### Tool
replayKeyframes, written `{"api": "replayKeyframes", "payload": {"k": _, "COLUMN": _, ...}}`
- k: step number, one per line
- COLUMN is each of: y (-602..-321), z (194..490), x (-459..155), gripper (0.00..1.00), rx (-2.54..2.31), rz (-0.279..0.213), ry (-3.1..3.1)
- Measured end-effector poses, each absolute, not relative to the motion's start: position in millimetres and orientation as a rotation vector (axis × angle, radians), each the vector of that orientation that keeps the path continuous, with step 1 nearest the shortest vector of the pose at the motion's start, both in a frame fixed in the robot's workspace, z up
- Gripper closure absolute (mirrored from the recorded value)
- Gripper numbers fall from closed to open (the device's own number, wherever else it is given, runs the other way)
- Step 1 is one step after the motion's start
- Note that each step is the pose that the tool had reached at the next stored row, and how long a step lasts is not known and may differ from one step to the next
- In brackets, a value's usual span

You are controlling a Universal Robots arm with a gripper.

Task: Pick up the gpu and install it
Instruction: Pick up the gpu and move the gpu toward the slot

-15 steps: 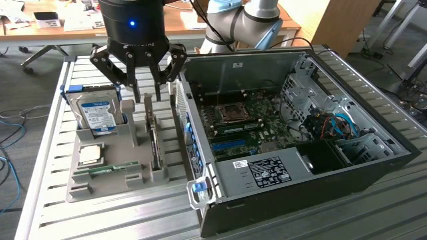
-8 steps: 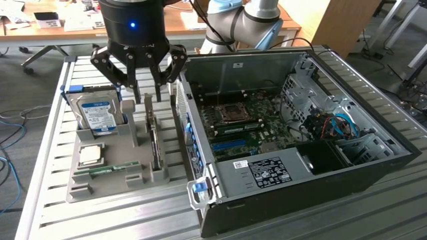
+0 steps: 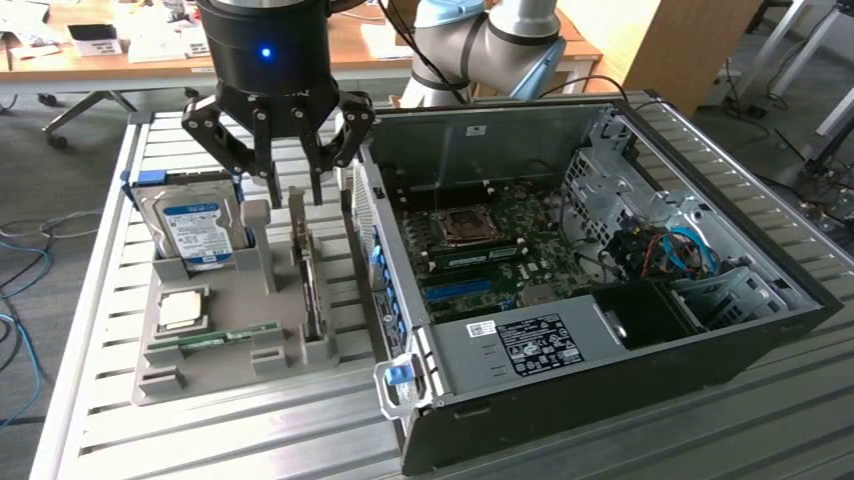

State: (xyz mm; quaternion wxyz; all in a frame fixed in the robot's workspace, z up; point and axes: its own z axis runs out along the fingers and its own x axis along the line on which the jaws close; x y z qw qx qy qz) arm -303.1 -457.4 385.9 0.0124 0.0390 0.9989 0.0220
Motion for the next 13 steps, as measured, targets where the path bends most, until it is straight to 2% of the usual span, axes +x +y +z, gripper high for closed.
{"api": "replayKeyframes", "payload": {"k": 13, "y": -457.4, "z": 383.3, "x": -303.1, "gripper": 0.58, "rx": 0.121, "rz": 0.069, "ry": 3.113}}
